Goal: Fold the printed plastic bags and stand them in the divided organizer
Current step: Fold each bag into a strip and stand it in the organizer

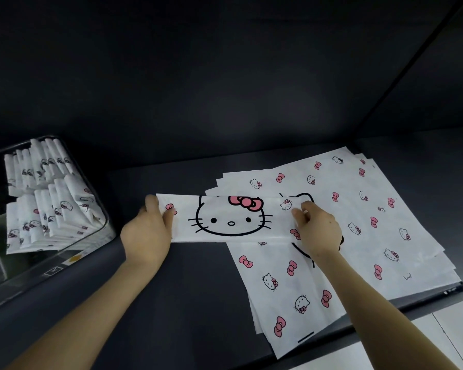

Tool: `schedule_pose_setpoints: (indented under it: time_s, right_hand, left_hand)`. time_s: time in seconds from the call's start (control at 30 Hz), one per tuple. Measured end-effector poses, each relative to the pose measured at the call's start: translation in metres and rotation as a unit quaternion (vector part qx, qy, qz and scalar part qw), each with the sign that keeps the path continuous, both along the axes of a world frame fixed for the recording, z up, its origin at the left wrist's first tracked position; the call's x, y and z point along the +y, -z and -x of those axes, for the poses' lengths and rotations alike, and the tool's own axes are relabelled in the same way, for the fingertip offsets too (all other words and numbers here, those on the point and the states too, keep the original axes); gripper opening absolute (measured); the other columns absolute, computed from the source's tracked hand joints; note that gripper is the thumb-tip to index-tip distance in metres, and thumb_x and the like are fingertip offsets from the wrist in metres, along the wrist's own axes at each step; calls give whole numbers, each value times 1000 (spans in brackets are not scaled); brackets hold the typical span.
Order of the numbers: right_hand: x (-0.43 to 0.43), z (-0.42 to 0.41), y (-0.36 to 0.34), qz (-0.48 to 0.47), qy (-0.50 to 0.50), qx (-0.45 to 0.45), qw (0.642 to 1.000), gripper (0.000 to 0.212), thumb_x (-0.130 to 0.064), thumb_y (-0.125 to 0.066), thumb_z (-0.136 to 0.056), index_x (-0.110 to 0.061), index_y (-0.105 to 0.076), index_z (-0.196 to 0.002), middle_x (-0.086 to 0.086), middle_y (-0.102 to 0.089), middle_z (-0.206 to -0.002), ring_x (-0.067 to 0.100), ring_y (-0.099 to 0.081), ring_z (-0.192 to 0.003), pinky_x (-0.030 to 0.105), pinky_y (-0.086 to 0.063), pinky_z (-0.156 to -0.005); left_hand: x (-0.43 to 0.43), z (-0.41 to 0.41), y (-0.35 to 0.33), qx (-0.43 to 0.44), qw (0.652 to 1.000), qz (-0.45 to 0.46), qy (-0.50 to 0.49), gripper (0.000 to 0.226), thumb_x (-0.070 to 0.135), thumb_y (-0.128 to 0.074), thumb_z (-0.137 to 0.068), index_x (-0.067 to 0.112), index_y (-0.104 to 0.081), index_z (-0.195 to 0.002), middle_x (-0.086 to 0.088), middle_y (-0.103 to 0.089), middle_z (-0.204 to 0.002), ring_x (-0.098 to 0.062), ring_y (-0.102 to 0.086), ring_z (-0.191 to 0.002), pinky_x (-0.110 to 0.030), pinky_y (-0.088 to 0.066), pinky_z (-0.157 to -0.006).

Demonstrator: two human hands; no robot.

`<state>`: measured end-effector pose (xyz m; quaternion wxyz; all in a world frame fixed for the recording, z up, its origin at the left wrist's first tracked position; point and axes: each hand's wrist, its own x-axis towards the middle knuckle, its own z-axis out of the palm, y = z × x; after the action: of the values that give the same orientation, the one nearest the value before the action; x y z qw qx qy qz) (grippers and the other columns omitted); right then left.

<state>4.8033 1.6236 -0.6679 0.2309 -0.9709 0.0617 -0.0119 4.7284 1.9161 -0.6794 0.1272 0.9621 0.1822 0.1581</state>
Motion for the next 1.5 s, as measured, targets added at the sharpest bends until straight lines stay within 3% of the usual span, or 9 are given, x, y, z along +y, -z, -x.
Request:
schedule_pose_setpoints:
  time_s: [0.17, 0.27, 0.37, 0.5, 0.7, 0.8, 1.0, 1.2, 1.5]
  right_hand:
    - [0, 1, 4, 4, -3, -7, 1000, 23, -24, -48, -97, -11, -44, -78, 16, -59, -67, 31, -46, -62, 30, -36, -56]
    - [0, 0, 6, 4, -1, -8, 1000, 24, -21, -48, -95, -10, -42, -75, 14, -51, -61, 31, -42, -60, 30, -30, -54]
    - [-1, 0, 9, -6, -5, -15, 1000, 23, -22, -47, -94, -9, -44, -76, 16, -56, -62, 36, -60, -65, 32, -39, -54]
    - [-2, 1, 9, -4, -10, -7, 1000, 23, -23, -46, -96, -10, -43, -77, 15, -59, -64, 37, -60, -68, 33, -40, -55]
    - [14, 9, -15, 165, 21, -88, 982, 33, -25, -54, -94, -8, -55, -122, 16, -63, -103, 35, -59, -81, 35, -37, -67]
    - [62, 23, -11, 224, -126, -192, 947, 41, -29, -45, -93, -13, -59, -128, 22, -59, -125, 38, -60, -107, 50, -39, -91]
    - [110, 39, 9, 163, -321, 28, 933, 71, -50, 11, -86, -36, -13, -151, 2, -2, -161, 22, 4, -148, 49, 17, -114]
    - [21, 30, 12, 198, -243, 23, 949, 84, -60, 36, -75, -37, 5, -149, -3, 5, -161, 11, 13, -146, 49, 13, -115]
    - [1, 29, 3, 199, -180, 76, 960, 84, -60, 21, -75, -30, 3, -152, -12, 7, -160, 11, 11, -147, 49, 15, -114]
  left_hand:
    - [7, -2, 13, -90, 983, -122, 102, 33, 8, -57, -88, 5, -59, -121, -26, -55, -115, -45, -52, -102, -53, -45, -80]
    - [7, -2, 14, -36, 971, -40, 234, 49, -10, -55, -85, 4, -54, -132, -18, -53, -135, -36, -50, -126, -46, -40, -106]
    - [1, 1, 8, 55, 976, 58, 203, 57, 42, -22, -102, 10, -32, -148, -5, -33, -152, -13, -25, -141, -20, -8, -114]
    - [-10, 0, 12, 97, 977, 4, 191, 98, 74, 18, -80, 17, -16, -152, 0, -10, -159, -8, 1, -144, -23, 10, -116]
    - [-14, 2, 5, 144, 974, -18, 175, 98, 81, 13, -74, 28, -8, -152, 0, -1, -161, -7, 11, -143, -29, 12, -118]
    - [-15, 2, 6, 140, 975, -16, 172, 95, 82, 6, -76, 28, -13, -152, -1, -6, -161, -9, 7, -145, -30, 13, -117]
    - [-16, 2, 4, 151, 974, -26, 166, 94, 80, 2, -74, 29, -11, -152, -1, -4, -161, -12, 4, -147, -36, 10, -119]
    - [-15, 2, 2, 153, 974, -25, 168, 94, 80, 2, -75, 29, -10, -153, 0, -2, -161, -11, 7, -147, -36, 11, -118]
    - [-16, 2, 1, 162, 971, -23, 172, 95, 80, 5, -73, 30, -6, -153, 1, 2, -161, -7, 13, -144, -35, 15, -117]
